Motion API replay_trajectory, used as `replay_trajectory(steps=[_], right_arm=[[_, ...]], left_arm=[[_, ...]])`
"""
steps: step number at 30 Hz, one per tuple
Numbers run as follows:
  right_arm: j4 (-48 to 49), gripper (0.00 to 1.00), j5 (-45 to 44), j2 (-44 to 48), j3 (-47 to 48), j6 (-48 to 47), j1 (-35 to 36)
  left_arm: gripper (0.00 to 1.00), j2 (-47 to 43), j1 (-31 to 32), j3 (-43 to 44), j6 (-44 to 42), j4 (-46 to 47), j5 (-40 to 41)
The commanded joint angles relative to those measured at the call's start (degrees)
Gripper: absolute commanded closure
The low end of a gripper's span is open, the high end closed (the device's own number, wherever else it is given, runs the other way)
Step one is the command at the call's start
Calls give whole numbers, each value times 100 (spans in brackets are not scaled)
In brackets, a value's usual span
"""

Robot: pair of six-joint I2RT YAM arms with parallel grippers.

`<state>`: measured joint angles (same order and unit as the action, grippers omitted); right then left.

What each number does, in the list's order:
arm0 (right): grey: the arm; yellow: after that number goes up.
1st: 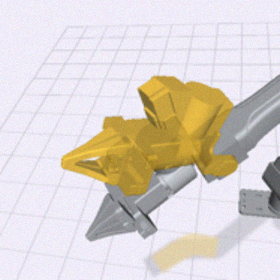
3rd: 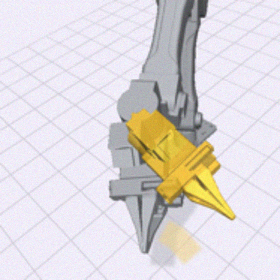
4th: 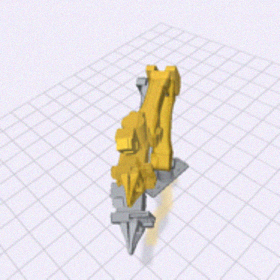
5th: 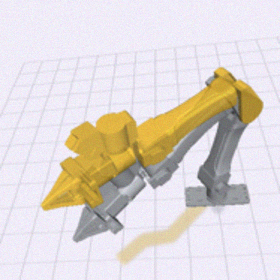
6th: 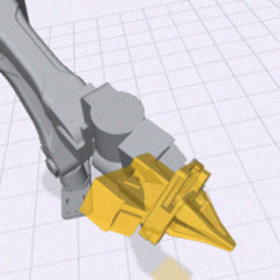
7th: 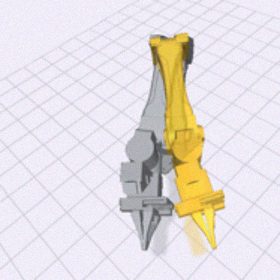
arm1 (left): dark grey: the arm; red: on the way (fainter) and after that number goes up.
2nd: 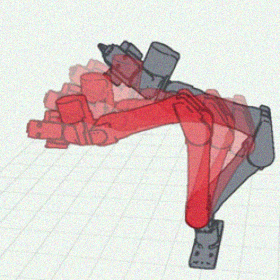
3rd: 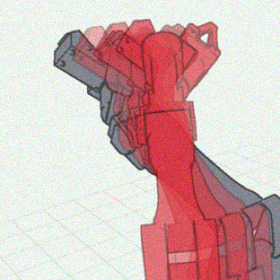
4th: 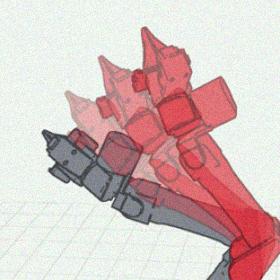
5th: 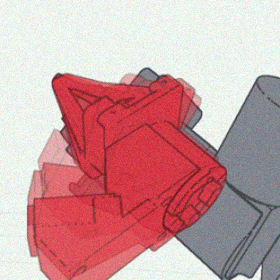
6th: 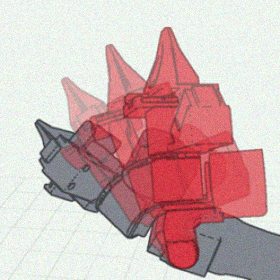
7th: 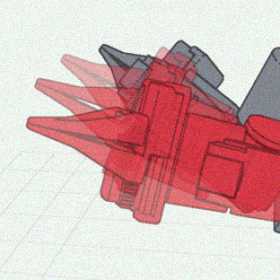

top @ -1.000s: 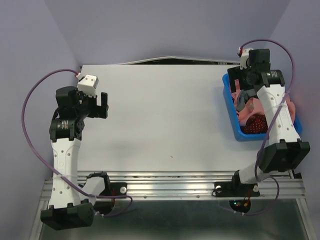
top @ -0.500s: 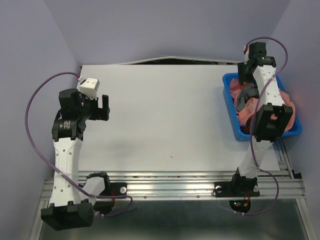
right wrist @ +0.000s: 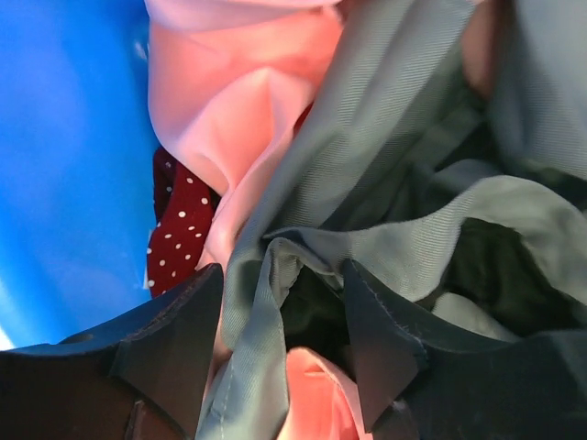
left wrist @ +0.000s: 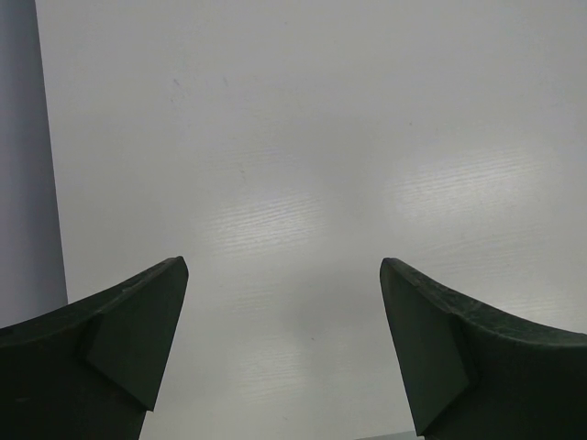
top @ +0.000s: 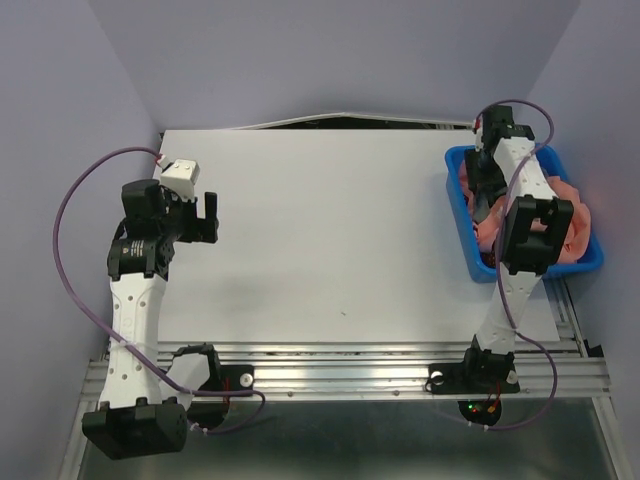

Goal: Fold and stack the skirts
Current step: Grab the skirt from the pile

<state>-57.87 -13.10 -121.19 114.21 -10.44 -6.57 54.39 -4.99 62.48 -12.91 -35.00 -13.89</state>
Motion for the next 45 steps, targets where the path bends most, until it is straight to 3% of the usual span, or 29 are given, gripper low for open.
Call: replay_trajectory(steps=[1, 4, 9, 10, 11, 19, 33, 39, 45], right_arm=[[-23, 45, -34, 25, -241, 68, 24], [-14, 54, -96, 60, -338, 59, 24], [-102, 86, -87, 262, -215, 42, -90], [-215, 96, -87, 340, -67, 33, -142], [-277, 99, -70, 367, 47, 33, -143], [-507, 99, 124, 964, 1515, -90, -555], [1488, 99, 475, 2529, 1920, 59, -556], [2507, 99, 1563, 2951, 2061, 507, -556], [3386, 99, 2989, 3198, 2237, 1580, -556]], left_arm=[[2, 10, -10, -25, 25, 222, 88], [2, 80, -19, 19, 34, 222, 79], [2, 89, -19, 98, 43, 169, 88], [2, 72, -10, 107, 51, 161, 97], [2, 72, -10, 124, 43, 152, 97], [2, 45, -10, 300, 78, 82, 62], [1, 54, -10, 449, 254, 371, 79], [2, 71, -10, 493, 236, 424, 36], [2, 256, -10, 695, 245, 371, -228]])
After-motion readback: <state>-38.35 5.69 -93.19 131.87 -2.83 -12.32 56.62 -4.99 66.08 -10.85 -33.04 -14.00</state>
